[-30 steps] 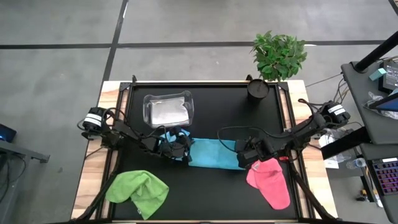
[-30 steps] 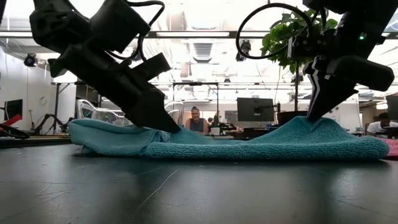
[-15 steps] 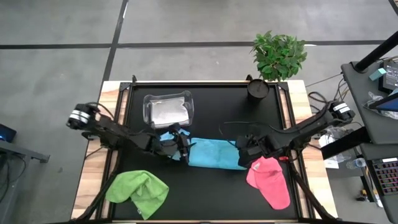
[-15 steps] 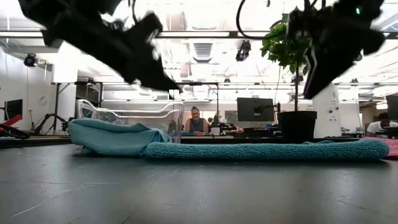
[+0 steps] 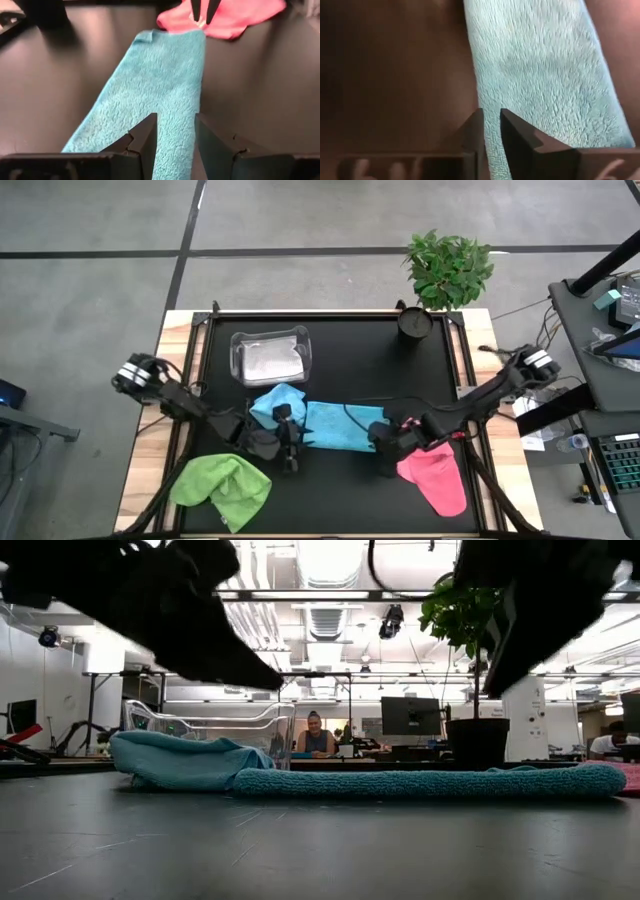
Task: Fold microfiber towels
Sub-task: Fold the right blue microfiber cloth
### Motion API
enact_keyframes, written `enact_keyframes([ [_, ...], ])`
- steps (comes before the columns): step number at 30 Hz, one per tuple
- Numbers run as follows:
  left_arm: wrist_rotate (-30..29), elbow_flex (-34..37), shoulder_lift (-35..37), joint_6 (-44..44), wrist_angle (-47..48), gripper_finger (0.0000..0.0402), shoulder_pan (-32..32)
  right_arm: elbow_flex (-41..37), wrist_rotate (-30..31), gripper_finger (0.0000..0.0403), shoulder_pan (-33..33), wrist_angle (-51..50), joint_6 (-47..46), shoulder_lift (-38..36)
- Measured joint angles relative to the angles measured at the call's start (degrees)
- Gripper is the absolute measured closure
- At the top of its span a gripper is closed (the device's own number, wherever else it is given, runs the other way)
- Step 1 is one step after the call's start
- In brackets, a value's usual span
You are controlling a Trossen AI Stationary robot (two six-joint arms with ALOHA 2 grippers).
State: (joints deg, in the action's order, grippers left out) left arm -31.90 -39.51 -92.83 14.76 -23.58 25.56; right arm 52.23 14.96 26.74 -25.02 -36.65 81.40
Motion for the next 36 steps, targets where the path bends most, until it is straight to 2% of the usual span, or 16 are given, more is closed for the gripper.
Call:
enact_keyframes([
  [5, -0.1, -2.4, -4.9, 0.4, 0.1, 0.0286, -0.8, 0.0, 0.0, 0.0389, 0.0, -0.7, -0.1, 5.2],
  [13, 0.3, -4.0, -11.4, 2.6, 0.1, 0.0286, -2.4, 0.0, 0.1, 0.0394, 0.0, -4.3, 0.8, 9.9],
  [18, 4.3, -4.1, -13.6, 5.8, 0.1, 0.0286, -2.6, 0.0, 2.3, 0.0394, 0.0, -6.6, 3.3, 11.4],
  [24, 9.8, -4.1, -13.8, 10.2, 0.0, 0.0286, -2.5, 0.0, 6.4, 0.0394, -0.6, -8.5, 7.9, 11.3],
  [28, 12.0, -4.1, -13.8, 12.5, -0.1, 0.0286, -1.9, -0.1, 12.5, 0.0394, -1.0, -10.3, 13.7, 10.2],
  [36, 12.9, -3.9, -11.4, 14.9, 1.1, 0.0286, -0.8, -0.4, 11.0, 0.0394, -1.4, -14.4, 19.3, 4.5],
])
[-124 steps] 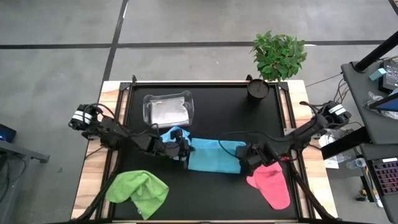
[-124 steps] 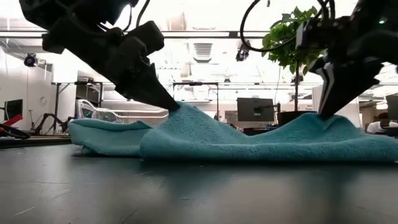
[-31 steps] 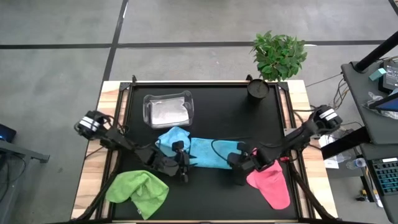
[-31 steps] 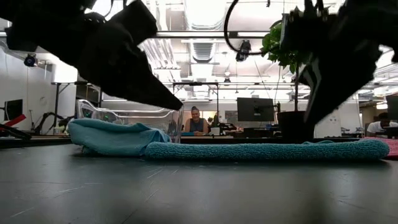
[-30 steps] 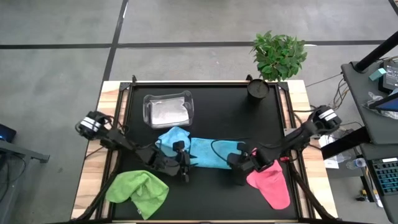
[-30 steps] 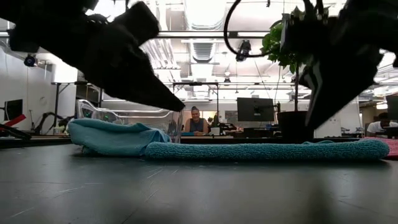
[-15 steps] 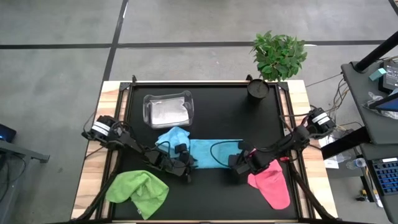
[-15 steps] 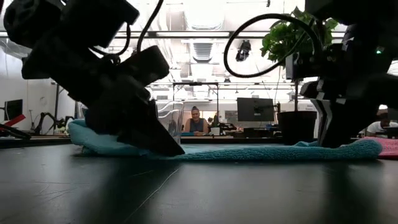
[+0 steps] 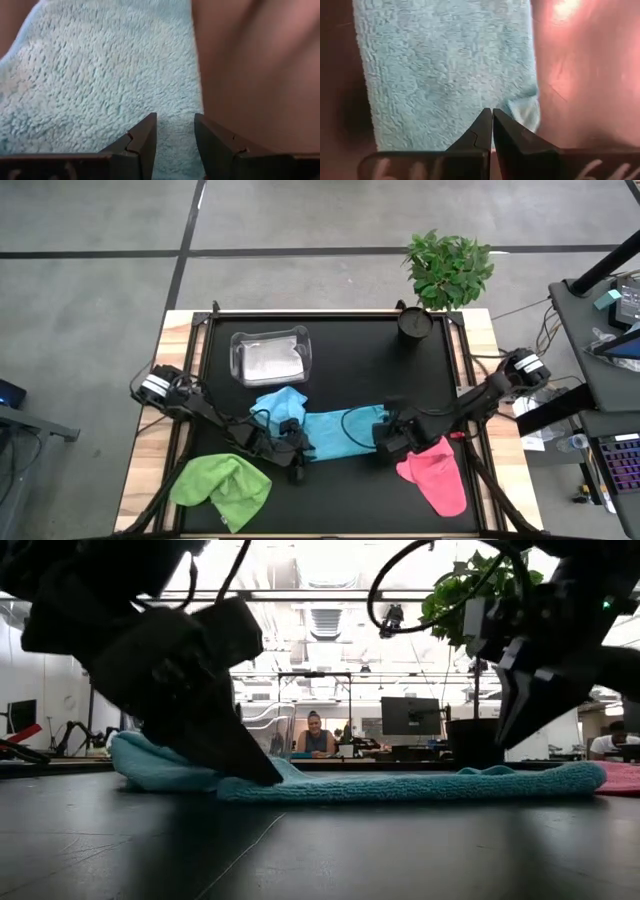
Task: Fold microfiber towels
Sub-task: Fold the right blue microfiber cloth
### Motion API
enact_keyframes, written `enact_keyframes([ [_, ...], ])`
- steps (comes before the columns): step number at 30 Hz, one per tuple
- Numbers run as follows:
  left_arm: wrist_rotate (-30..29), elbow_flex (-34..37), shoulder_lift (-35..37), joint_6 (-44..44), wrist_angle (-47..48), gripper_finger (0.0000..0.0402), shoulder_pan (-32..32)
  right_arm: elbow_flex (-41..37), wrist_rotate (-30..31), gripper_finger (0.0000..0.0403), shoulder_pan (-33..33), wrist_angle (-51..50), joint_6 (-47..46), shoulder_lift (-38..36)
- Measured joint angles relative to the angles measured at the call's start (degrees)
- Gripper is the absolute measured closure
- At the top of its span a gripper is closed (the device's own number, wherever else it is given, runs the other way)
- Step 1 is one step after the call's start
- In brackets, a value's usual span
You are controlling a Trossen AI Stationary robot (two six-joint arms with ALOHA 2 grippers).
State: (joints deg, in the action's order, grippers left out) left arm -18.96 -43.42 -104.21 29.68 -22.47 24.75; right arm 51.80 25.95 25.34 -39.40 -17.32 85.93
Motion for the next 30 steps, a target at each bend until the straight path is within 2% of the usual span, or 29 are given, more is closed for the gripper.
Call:
enact_keyframes([
  [4, -0.7, -0.3, 1.9, -1.7, -0.5, 0.0286, 0.0, -3.5, 1.0, 0.0394, -1.6, 4.7, -0.1, -4.3],
  [8, -2.5, -0.3, 2.2, -3.0, -0.8, 0.0286, 0.0, -10.6, 1.1, 0.0394, -3.2, 16.7, -0.1, -7.1],
  [14, -2.7, -0.5, 2.3, -3.0, -0.9, 0.0286, 0.0, -21.0, 0.7, 0.0394, -4.4, 35.3, -2.5, -7.5],
  [23, -5.3, -0.3, 2.2, -2.4, -1.0, 0.0286, 0.0, -25.0, 5.2, 0.0394, -5.3, 36.9, -11.4, -7.3],
  [30, -5.7, -0.2, -0.3, 0.4, -0.9, 0.0286, -0.2, -24.1, 5.7, 0.0394, -5.3, 37.0, -12.3, -7.9],
])
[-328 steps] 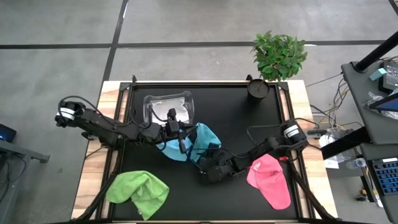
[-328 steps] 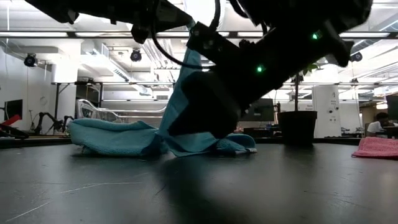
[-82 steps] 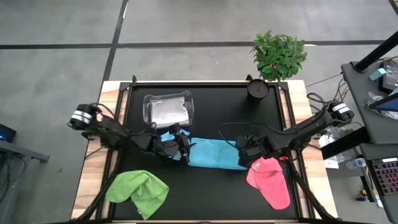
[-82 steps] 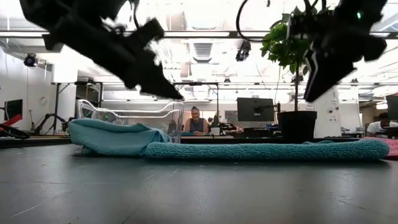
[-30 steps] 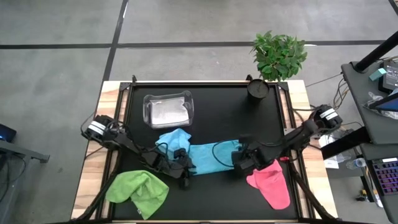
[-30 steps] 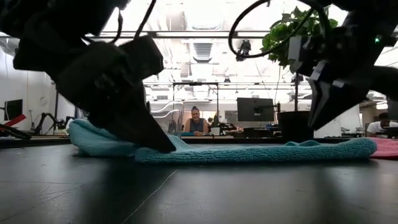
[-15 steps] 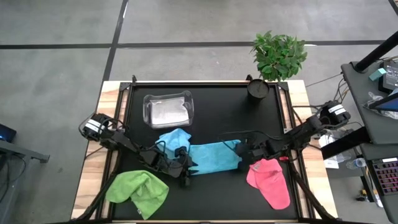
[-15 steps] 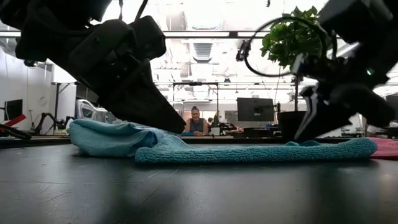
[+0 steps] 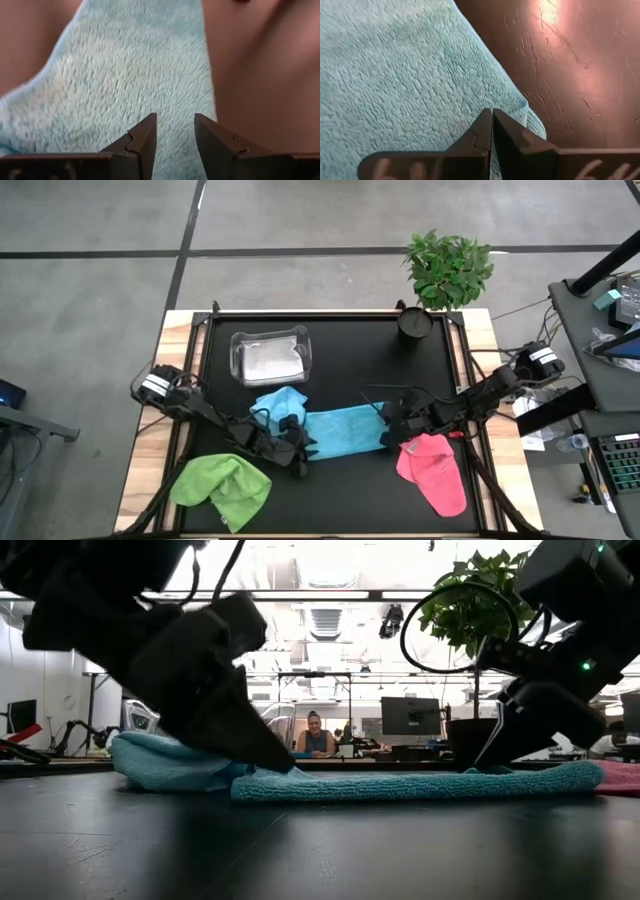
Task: Fold microfiber towels
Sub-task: Fold the right blue microfiber cloth
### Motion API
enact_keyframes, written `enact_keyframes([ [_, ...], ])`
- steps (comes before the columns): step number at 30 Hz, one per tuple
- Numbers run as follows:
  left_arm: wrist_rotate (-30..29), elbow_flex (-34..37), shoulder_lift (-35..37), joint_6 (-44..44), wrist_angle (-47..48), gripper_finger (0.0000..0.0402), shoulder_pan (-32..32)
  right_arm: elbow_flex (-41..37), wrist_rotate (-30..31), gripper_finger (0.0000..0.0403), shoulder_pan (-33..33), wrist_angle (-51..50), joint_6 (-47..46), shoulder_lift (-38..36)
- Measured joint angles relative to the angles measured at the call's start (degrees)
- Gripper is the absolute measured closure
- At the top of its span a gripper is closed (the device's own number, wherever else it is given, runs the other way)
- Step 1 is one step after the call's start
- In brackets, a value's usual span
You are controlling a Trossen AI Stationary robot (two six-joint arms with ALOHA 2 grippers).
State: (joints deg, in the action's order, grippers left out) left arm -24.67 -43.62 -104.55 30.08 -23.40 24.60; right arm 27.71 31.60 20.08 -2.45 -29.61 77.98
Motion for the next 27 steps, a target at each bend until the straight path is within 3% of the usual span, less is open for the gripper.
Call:
enact_keyframes([
  [17, 0.3, 0.1, -1.2, 2.3, 0.4, 0.0286, -0.4, 0.3, 4.9, 0.0394, -4.0, -4.9, -0.4, -0.8],
  [27, 0.4, -0.5, 1.3, -2.9, 0.4, 0.0286, -0.6, 6.3, -2.3, 0.0394, -3.9, -18.9, -4.8, -11.2],
])
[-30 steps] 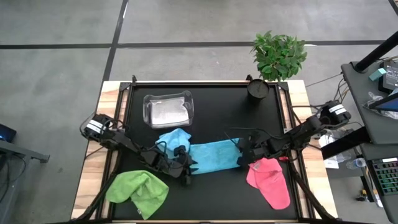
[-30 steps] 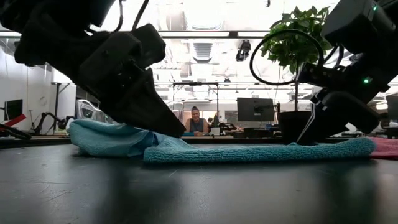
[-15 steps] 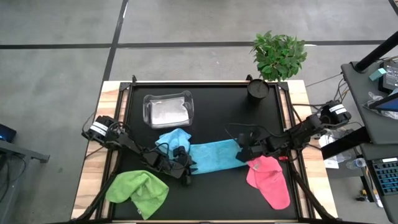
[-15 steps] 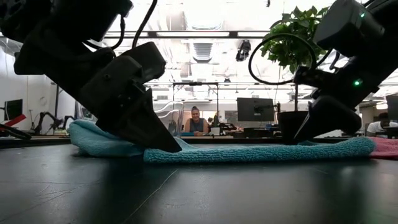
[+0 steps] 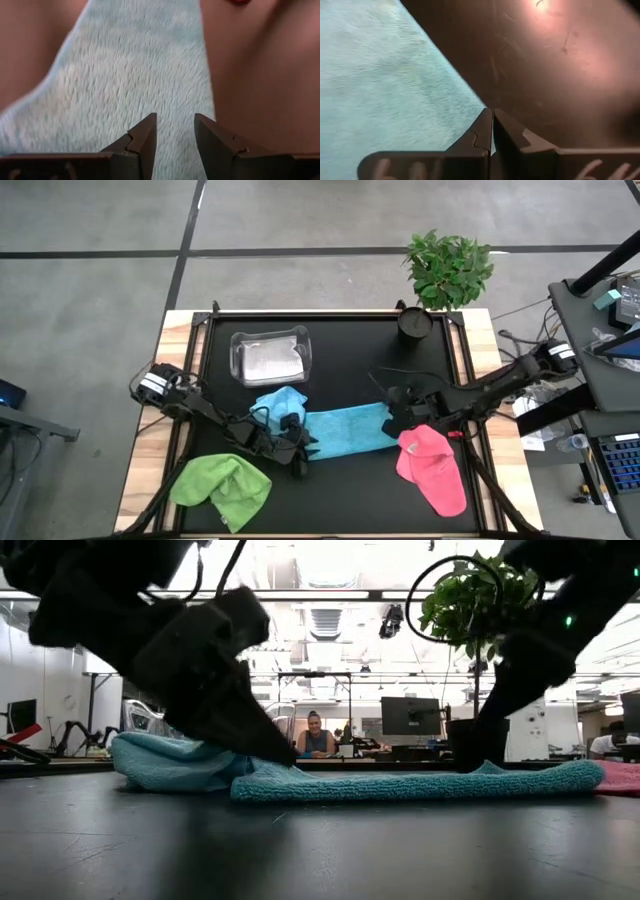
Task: Fold microfiber towels
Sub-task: Fold the right blue microfiber cloth
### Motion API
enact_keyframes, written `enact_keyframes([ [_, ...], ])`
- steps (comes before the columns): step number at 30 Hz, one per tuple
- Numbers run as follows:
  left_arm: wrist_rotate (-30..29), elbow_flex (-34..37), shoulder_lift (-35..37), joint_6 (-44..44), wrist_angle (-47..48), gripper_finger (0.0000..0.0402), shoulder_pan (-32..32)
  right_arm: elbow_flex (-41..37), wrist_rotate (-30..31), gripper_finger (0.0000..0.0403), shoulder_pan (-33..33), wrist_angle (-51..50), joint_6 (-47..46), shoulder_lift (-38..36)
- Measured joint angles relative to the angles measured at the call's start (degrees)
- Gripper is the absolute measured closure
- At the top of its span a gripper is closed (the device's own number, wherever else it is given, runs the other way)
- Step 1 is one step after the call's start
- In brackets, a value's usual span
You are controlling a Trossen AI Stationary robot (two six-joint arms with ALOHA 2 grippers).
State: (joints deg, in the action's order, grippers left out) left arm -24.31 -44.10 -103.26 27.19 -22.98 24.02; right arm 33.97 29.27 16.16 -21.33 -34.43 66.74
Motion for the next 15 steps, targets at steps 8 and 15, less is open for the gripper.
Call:
enact_keyframes([
  [8, -0.7, -0.4, 7.5, -14.6, 0.0, 0.0286, -0.1, 1.1, -13.2, 0.0378, -0.1, -4.5, -12.4, -6.4],
  [15, -3.2, -0.3, 16.5, -29.7, 0.0, 0.0286, -1.2, 0.4, -17.3, 0.0301, -0.1, -10.0, -25.6, -5.9],
])
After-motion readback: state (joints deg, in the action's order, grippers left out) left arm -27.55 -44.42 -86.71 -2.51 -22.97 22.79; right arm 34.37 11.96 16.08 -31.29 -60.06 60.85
